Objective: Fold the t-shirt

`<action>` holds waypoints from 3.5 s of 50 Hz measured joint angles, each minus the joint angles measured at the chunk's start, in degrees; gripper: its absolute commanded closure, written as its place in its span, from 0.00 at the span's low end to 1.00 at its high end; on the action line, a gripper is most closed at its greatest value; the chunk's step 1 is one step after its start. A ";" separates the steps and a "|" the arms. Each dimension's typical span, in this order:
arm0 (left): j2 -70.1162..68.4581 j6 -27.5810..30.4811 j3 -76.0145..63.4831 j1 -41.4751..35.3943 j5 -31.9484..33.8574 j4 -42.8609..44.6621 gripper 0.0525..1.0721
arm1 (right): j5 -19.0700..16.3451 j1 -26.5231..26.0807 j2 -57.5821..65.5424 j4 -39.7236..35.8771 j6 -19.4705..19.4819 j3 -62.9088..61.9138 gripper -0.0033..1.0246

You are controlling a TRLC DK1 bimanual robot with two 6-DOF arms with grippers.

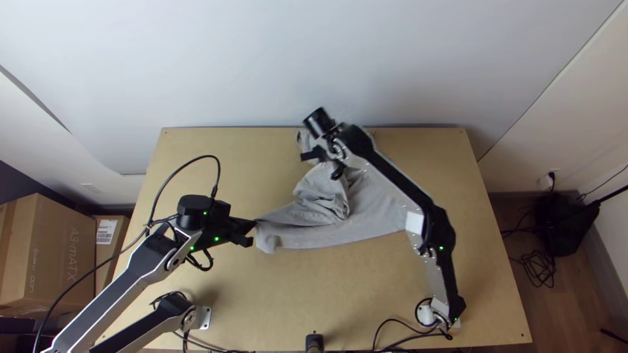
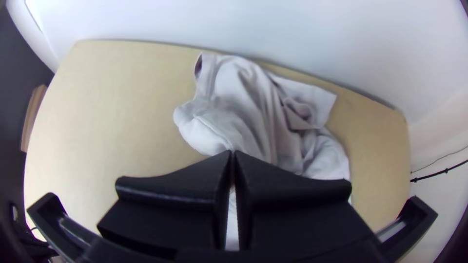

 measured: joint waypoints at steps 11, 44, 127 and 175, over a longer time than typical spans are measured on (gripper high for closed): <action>1.36 1.90 2.16 9.86 -4.07 2.38 0.98 | 0.00 -5.77 -6.32 0.00 -0.07 -0.09 0.97; 18.84 10.58 46.80 27.08 -12.87 5.11 0.98 | -2.08 -18.43 -23.12 11.34 -8.22 -0.44 0.97; -34.32 5.81 -0.52 27.17 -13.14 3.48 0.98 | -16.50 -13.70 -82.64 34.82 -5.11 -73.79 0.98; 46.90 0.74 15.69 24.20 -10.84 42.99 0.98 | -23.28 -32.48 -13.46 66.79 -4.98 -54.40 0.97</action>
